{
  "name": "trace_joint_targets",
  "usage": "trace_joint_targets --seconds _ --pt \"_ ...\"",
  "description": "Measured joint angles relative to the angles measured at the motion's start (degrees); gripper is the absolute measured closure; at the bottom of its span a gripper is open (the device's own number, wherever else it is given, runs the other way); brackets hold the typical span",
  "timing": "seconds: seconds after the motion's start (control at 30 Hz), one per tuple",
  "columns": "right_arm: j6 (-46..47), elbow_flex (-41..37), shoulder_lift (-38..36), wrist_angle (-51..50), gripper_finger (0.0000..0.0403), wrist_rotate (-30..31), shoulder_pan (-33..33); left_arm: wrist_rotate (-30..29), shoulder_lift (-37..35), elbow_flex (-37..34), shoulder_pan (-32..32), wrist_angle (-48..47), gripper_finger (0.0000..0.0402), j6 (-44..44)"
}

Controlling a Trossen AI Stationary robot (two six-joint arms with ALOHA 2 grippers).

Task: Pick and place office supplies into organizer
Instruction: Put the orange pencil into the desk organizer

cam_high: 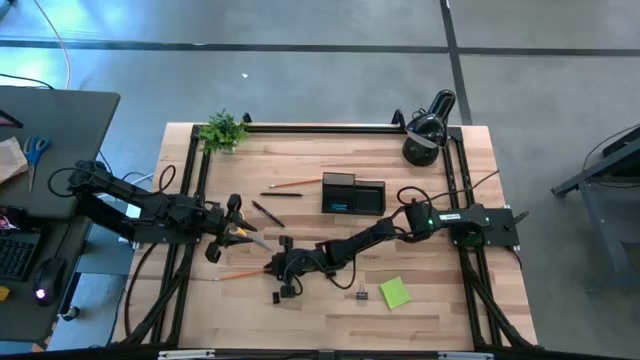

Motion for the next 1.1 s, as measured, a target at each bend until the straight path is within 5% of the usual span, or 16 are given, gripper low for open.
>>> trace_joint_targets --seconds 0.2,1.1 --pt "0.0 0.0 0.0 -0.4 0.0388 0.0 0.0 0.0 0.0 0.0 0.0 0.0 0.0273 0.0" --pt "-0.9 -0.2 -1.8 -3.4 0.0386 -1.3 0.0 0.0 0.0 0.0 0.0 -0.4 0.0273 0.0"
